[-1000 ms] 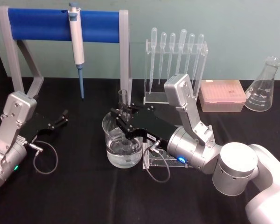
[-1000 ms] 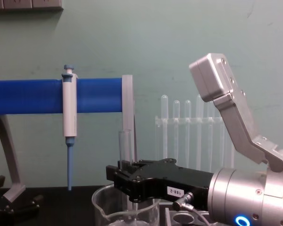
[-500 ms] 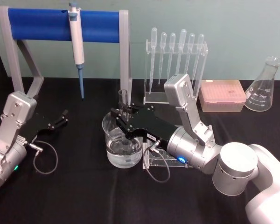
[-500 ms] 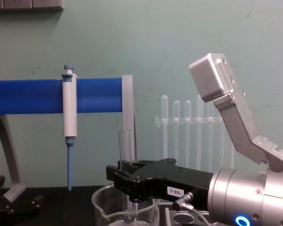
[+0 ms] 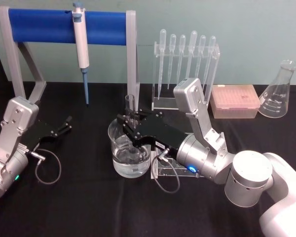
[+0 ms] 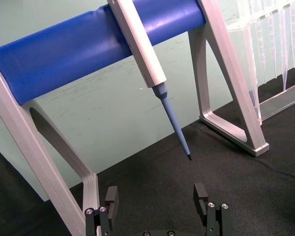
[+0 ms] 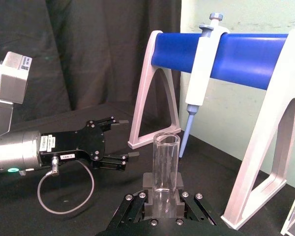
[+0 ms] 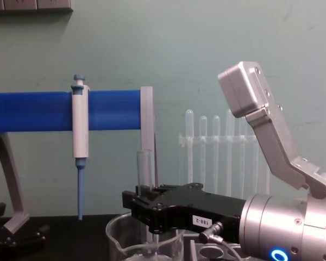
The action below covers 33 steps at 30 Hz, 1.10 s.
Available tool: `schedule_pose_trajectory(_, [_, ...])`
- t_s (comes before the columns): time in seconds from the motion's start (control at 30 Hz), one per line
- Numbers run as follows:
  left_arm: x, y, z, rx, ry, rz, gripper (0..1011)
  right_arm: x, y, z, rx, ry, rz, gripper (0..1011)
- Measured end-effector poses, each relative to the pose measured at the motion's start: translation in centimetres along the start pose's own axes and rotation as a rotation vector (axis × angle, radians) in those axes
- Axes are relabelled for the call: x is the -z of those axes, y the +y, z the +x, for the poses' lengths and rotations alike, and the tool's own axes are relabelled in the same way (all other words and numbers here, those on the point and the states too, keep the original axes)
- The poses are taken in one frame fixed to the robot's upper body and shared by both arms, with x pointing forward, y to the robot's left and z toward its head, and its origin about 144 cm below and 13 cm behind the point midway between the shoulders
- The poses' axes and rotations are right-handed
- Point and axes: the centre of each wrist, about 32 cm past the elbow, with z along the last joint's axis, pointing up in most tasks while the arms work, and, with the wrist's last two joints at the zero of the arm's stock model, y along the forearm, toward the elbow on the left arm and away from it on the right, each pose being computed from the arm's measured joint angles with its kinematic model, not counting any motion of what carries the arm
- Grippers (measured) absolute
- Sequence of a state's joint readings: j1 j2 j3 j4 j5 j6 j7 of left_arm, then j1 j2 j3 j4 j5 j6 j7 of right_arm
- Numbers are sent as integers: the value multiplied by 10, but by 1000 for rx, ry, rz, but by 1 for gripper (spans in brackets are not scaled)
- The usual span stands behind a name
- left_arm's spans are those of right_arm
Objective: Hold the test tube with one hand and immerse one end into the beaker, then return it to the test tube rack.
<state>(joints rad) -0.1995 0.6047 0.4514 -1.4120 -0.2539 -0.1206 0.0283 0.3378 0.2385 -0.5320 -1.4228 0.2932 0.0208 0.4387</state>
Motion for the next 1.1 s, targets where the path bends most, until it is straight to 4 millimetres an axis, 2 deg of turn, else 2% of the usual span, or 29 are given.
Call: schedule_pose_trajectory(1.1, [0,0,0,0,0,0,1000,0,0,0,0,0,0,225])
